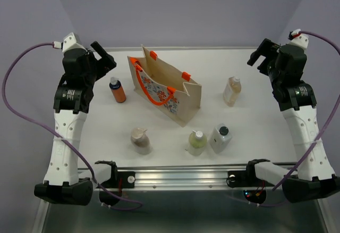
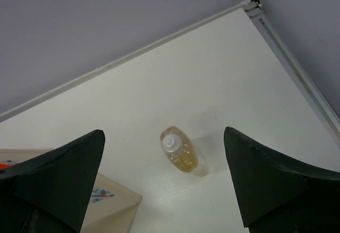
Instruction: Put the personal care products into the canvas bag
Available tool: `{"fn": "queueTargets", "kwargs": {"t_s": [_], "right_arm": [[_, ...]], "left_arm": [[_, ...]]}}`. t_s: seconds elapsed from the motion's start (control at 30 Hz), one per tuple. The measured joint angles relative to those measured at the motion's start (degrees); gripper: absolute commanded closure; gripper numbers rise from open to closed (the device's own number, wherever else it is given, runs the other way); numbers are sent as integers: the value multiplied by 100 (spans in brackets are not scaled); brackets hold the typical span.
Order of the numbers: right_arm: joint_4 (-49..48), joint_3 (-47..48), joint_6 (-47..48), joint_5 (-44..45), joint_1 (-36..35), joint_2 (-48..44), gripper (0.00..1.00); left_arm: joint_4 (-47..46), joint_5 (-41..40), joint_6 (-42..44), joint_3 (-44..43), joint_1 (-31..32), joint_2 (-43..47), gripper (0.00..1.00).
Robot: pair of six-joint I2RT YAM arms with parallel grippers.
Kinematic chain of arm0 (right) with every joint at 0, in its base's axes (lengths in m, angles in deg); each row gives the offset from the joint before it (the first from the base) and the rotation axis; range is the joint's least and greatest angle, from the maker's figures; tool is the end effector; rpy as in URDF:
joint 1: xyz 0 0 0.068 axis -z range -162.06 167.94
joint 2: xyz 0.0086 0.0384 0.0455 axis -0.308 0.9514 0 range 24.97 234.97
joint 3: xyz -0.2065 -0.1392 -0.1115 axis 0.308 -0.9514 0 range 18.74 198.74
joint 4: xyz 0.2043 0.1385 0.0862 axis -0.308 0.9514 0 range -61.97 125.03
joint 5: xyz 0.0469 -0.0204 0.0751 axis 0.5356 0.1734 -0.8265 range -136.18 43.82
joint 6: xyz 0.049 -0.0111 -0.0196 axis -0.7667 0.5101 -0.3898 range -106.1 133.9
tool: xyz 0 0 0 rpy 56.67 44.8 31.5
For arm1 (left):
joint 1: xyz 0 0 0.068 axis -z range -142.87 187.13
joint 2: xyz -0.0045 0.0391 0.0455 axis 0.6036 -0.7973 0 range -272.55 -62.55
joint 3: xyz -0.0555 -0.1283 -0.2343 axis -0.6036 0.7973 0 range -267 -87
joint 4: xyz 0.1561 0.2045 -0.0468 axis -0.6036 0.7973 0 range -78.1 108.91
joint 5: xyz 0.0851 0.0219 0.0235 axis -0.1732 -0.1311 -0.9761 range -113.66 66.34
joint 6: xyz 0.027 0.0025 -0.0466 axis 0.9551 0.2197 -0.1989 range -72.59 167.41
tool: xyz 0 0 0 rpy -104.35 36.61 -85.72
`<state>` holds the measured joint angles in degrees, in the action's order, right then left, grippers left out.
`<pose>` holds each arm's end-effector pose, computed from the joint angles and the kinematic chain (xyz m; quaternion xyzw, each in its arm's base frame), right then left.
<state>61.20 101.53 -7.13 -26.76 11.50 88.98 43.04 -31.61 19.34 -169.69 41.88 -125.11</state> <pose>0.2210 0.0131 0.4597 0.2015 0.7593 0.0141 0.6186 0.2147 -0.0129 0.4677 -0.1988 0.7450 -0.1280 0.6238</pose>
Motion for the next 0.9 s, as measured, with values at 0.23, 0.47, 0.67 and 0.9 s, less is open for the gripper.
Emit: {"fn": "queueTargets", "kwargs": {"t_s": [0.23,0.47,0.67,0.9], "right_arm": [[131,11,105,-490,0,127,0],[686,382,173,-579,0,1519,0],[898,262,516,-874,0,2203,0],[872,238,846,-960,0,2643,1]], "left_arm": [[7,304,-2,-2,315,-450,1],[33,293,-24,-2,1185,-1032,1],[151,243,-120,-4,1480,-1381,1],[203,76,-201,-116,1633,-1768,8]]}}
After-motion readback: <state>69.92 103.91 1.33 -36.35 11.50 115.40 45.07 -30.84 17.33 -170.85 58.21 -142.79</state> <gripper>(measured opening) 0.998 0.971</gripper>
